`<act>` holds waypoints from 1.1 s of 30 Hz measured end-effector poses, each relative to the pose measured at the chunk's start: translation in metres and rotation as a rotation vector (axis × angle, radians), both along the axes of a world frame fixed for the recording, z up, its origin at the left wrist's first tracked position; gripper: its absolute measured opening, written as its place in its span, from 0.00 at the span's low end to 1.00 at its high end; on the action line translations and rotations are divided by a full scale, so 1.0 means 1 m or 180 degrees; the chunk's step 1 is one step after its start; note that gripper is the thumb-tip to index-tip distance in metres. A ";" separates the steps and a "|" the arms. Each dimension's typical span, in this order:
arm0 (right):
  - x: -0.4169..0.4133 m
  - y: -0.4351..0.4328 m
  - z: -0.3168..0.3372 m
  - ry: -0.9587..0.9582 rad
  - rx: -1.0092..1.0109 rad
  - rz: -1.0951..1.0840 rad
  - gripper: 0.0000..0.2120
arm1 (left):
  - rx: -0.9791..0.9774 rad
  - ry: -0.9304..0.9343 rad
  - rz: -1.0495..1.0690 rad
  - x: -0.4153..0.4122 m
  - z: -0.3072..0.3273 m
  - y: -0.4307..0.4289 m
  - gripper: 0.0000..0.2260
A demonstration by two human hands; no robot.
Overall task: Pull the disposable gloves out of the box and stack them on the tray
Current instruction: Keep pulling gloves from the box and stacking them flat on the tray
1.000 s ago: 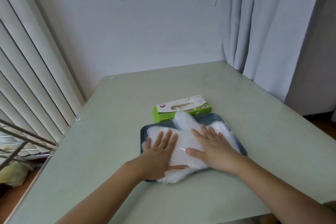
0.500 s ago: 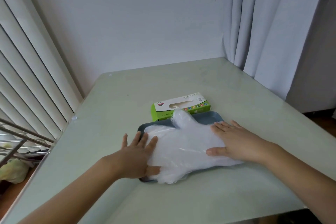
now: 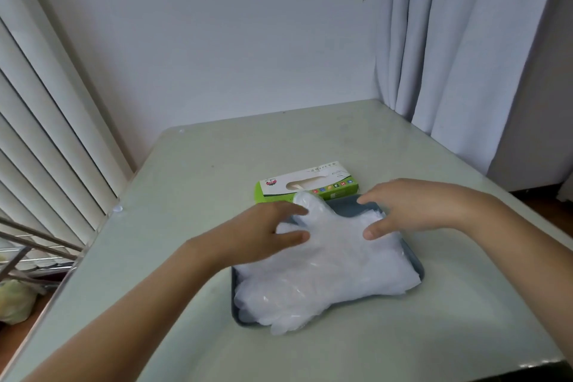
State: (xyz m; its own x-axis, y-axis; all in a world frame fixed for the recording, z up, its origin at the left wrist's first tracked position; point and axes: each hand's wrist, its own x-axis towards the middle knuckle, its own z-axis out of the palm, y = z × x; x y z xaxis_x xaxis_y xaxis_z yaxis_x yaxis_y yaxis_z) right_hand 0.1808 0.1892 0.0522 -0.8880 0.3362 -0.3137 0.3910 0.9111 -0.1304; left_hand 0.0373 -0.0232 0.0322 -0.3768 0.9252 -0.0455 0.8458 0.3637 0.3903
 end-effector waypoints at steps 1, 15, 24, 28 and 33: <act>-0.002 -0.002 0.002 -0.0076 -0.0001 -0.0011 0.35 | -0.0028 0.0013 -0.0112 0.005 -0.006 0.008 0.22; -0.111 -0.011 -0.008 0.1312 -0.0384 -0.0338 0.08 | 0.0436 -0.0517 0.1141 -0.057 -0.035 0.045 0.33; -0.152 -0.023 -0.054 0.1086 -0.0005 -0.0949 0.21 | -0.0019 -0.0640 0.0972 -0.073 -0.061 0.044 0.49; -0.163 -0.027 -0.066 0.1187 0.0264 -0.1040 0.19 | -0.0212 -0.0529 0.0895 -0.082 -0.068 0.046 0.46; -0.163 -0.017 -0.067 0.1327 0.0244 -0.1224 0.05 | -0.0122 -0.0556 0.0722 -0.082 -0.070 0.045 0.35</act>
